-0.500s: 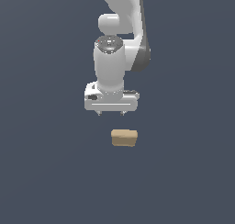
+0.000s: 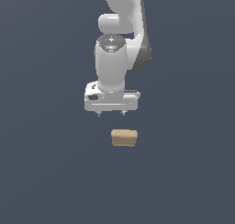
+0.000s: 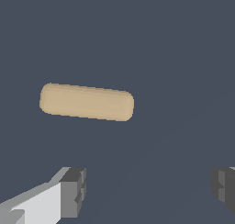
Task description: Pick up the object and move it to a goal position.
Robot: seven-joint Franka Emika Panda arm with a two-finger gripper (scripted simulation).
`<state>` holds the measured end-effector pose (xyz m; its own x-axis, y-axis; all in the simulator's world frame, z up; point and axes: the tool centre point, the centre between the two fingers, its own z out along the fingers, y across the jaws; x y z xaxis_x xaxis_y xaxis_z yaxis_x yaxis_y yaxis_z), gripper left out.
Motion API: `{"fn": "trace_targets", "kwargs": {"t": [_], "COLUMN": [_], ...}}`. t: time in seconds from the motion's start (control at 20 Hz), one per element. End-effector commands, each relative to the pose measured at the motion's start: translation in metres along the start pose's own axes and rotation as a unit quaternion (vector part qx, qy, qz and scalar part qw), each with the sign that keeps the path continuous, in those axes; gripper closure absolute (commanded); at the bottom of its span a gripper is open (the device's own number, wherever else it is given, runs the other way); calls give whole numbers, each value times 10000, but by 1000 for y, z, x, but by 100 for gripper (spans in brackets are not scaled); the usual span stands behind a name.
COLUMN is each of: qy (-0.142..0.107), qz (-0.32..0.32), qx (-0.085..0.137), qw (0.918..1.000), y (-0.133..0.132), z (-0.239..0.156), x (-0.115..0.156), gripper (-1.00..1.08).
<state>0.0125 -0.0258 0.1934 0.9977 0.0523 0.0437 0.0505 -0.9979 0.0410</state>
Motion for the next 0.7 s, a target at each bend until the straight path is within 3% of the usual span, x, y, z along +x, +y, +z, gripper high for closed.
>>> {"fn": "trace_targets", "kwargs": {"t": [0.0, 0.65], "qy": [6, -8], "qz": [-58, -372], "qx": [-33, -37], "qw": [10000, 9993], "y": [0, -2], "z": [-2, 0], "x": [1, 3], "gripper": [-92, -92]}}
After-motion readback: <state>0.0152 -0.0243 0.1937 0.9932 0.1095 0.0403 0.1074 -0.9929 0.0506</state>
